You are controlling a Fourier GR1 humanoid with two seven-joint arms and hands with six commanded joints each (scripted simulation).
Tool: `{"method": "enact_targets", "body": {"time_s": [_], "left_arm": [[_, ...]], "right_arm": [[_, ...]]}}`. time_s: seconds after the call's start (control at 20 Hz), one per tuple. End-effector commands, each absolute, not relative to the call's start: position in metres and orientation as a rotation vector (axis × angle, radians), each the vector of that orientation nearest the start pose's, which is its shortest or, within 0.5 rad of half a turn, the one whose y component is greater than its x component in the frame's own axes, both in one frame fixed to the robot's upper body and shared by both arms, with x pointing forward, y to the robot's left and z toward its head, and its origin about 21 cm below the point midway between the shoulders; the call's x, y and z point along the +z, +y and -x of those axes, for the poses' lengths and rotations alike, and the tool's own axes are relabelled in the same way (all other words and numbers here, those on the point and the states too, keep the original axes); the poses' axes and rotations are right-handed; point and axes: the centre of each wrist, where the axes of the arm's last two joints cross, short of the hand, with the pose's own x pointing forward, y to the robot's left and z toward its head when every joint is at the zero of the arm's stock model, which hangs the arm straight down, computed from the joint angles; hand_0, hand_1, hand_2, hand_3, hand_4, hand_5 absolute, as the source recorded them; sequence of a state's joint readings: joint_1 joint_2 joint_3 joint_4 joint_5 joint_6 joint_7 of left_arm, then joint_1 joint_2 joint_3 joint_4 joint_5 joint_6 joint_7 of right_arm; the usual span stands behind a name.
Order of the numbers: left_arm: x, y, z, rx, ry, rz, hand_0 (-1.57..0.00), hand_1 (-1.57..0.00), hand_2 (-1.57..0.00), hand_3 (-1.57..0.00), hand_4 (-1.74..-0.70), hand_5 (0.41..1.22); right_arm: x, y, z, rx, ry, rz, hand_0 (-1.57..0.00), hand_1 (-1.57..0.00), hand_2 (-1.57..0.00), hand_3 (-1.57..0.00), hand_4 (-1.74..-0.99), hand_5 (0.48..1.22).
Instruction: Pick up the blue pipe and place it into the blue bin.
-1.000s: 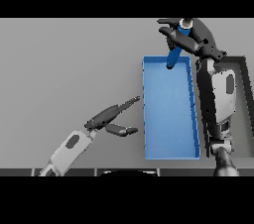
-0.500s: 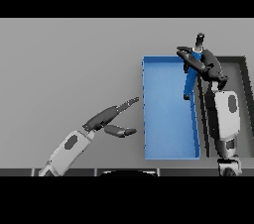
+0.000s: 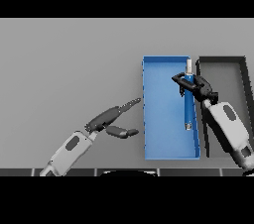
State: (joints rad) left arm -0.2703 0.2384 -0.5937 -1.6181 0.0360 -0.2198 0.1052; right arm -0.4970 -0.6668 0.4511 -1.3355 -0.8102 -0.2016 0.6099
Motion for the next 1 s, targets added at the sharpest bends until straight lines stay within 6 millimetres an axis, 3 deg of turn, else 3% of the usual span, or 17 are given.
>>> {"method": "enact_targets", "body": {"time_s": [0.0,0.1,0.2,0.35,0.65,0.95], "left_arm": [[0.048,0.119,-0.256,-0.961,-1.518,0.432,0.0,0.0,0.0,0.0,-0.83,0.476],[0.05,0.12,-0.256,-0.958,-1.526,0.426,0.0,0.0,0.0,0.0,-0.83,0.476],[0.048,0.123,-0.255,-0.962,-1.519,0.429,0.0,0.0,0.0,0.0,-0.83,0.477],[0.049,0.124,-0.257,-0.96,-1.523,0.427,0.0,0.0,0.0,0.0,-0.83,0.475],[0.05,0.12,-0.253,-0.961,-1.52,0.427,0.0,0.0,0.0,0.0,-0.83,0.471],[0.046,0.119,-0.252,-0.972,-1.515,0.413,0.0,0.0,0.0,0.0,-0.83,0.472]], "right_arm": [[0.091,-0.268,-0.341,0.176,-0.889,-0.088,-0.94,-0.88,-0.85,-0.52,-1.404,1.159],[0.091,-0.266,-0.346,0.175,-0.836,-0.08,-0.6,-0.57,-0.55,-0.33,-1.302,1.182],[0.095,-0.259,-0.341,0.31,-0.836,-0.085,-0.38,-0.36,-0.35,-0.21,-1.234,1.091],[0.098,-0.259,-0.337,0.457,-0.849,-0.006,-0.2,-0.18,-0.18,-0.11,-1.199,0.967],[0.101,-0.255,-0.336,0.496,-0.848,0.029,-0.06,-0.05,-0.05,-0.03,-1.188,0.818],[0.099,-0.256,-0.335,0.512,-0.871,0.04,-0.02,-0.01,-0.01,-0.01,-1.186,0.772]]}}
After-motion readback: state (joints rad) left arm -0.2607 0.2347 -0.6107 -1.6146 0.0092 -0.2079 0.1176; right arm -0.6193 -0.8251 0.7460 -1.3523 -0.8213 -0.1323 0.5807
